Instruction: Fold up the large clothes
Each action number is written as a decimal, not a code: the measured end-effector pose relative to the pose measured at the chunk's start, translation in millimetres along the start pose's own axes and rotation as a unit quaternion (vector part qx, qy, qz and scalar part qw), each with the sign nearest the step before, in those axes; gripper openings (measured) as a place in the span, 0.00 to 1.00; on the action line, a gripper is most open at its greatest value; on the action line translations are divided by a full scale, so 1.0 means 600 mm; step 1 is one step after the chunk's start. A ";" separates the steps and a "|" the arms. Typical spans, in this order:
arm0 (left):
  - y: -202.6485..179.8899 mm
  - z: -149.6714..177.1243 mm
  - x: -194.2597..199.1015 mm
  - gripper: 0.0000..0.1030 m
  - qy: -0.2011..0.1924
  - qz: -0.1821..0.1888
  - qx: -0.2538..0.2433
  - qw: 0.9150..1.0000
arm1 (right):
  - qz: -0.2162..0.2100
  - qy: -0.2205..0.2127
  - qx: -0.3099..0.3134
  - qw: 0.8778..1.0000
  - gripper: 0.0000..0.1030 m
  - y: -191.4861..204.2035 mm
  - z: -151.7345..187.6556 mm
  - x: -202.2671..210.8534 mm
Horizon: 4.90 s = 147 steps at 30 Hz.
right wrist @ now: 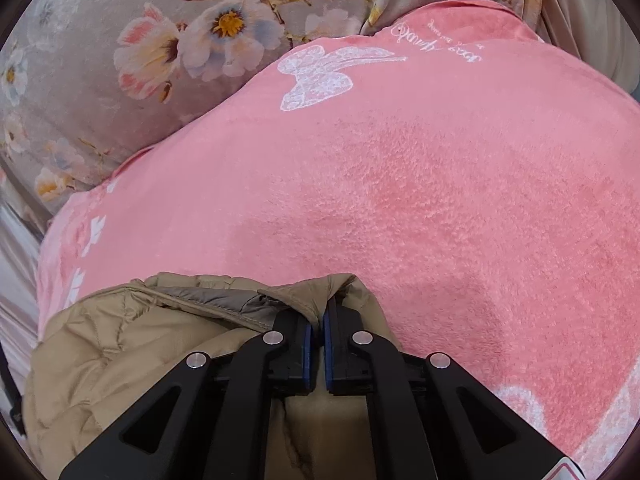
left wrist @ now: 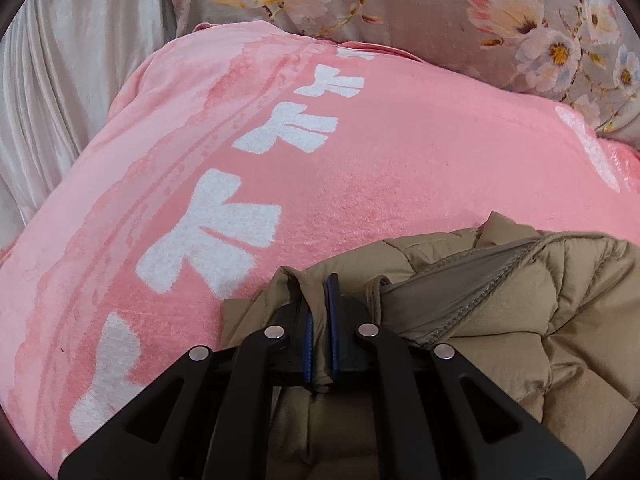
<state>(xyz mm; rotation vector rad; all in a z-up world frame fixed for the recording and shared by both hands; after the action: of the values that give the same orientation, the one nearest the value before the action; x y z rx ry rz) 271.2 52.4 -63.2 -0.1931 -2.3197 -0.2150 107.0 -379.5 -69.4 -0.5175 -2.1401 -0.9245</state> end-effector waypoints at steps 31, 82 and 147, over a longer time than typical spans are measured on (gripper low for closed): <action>-0.160 -0.031 0.066 0.57 -0.004 0.042 -0.089 0.995 | 0.004 -0.093 0.090 0.992 0.57 0.061 -0.057 0.328; -0.214 -0.037 0.008 0.58 -0.024 0.049 -0.063 0.996 | 0.001 0.035 0.230 0.973 0.00 0.206 0.111 -0.046; -0.151 -0.042 -0.023 0.71 -0.005 0.005 -0.046 0.999 | -0.032 0.072 0.235 0.969 0.02 0.310 0.166 -0.084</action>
<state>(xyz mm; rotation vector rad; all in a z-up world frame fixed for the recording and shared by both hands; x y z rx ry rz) 279.5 -42.2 -64.9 -0.2530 -2.3206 -0.3164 204.6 -185.8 -70.3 -0.1375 -2.1532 -0.4429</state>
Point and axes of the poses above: each gripper's, at about its wrist camera, not at the fingertips, and x roughly against the way its jaws point, y to its left, z to its underside, the point moved 2 cm from there along -x, roughly the way its jaws point, and after that the axes turned 10 degrees about -x, right-handed, at the moved point
